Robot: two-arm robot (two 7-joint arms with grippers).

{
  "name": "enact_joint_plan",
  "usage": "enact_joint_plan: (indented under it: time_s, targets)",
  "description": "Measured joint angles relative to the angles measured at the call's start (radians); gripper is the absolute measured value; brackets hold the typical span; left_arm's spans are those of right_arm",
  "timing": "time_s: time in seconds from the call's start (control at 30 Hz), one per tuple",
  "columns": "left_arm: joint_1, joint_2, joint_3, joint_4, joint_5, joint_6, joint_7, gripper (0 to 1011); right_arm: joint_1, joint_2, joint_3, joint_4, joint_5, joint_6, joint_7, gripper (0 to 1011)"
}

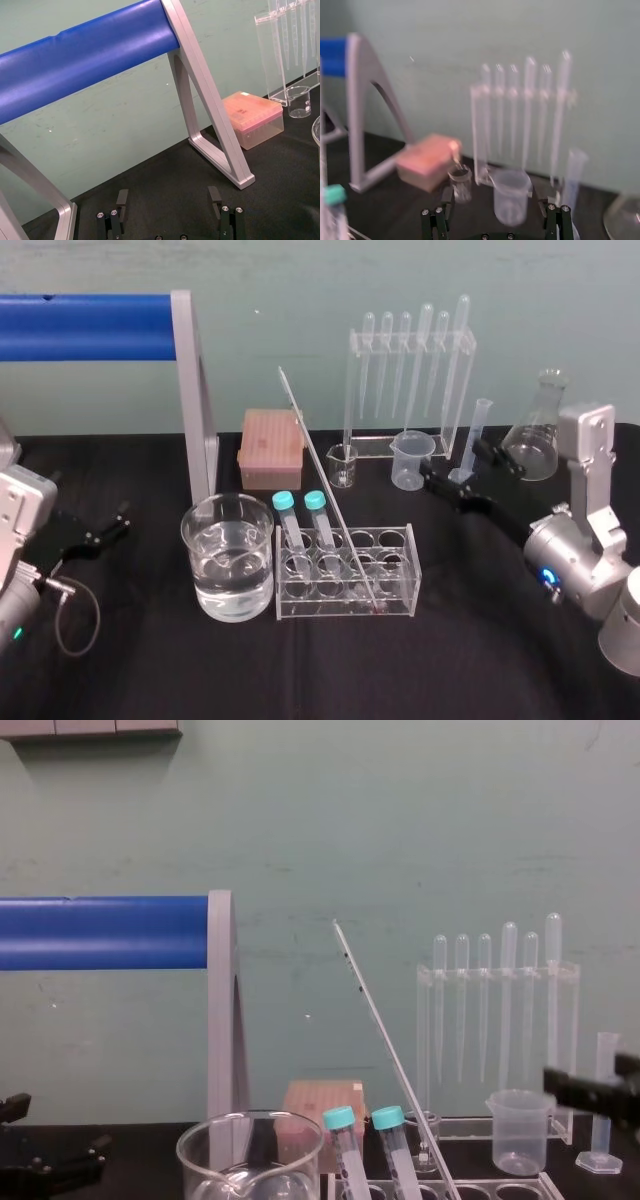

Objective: Hold the thermometer with one hand and immerse one end into the beaker, then reinsert it into the test tube rack.

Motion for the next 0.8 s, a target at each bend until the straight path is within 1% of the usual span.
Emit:
enact_joint_plan:
  time_s: [0.07,0.8]
  targets:
    - [0.0,0.0,0.0,0.0,0.0,0.0,0.0,1008,-0.008,-0.004,0.004,0.005,-0.006,0.014,-0.016,1003]
    - [0.0,0.0,0.0,0.0,0.0,0.0,0.0,1008,0.0,-0.002,0.0,0.003,-0.001,0.001,-0.001,1003]
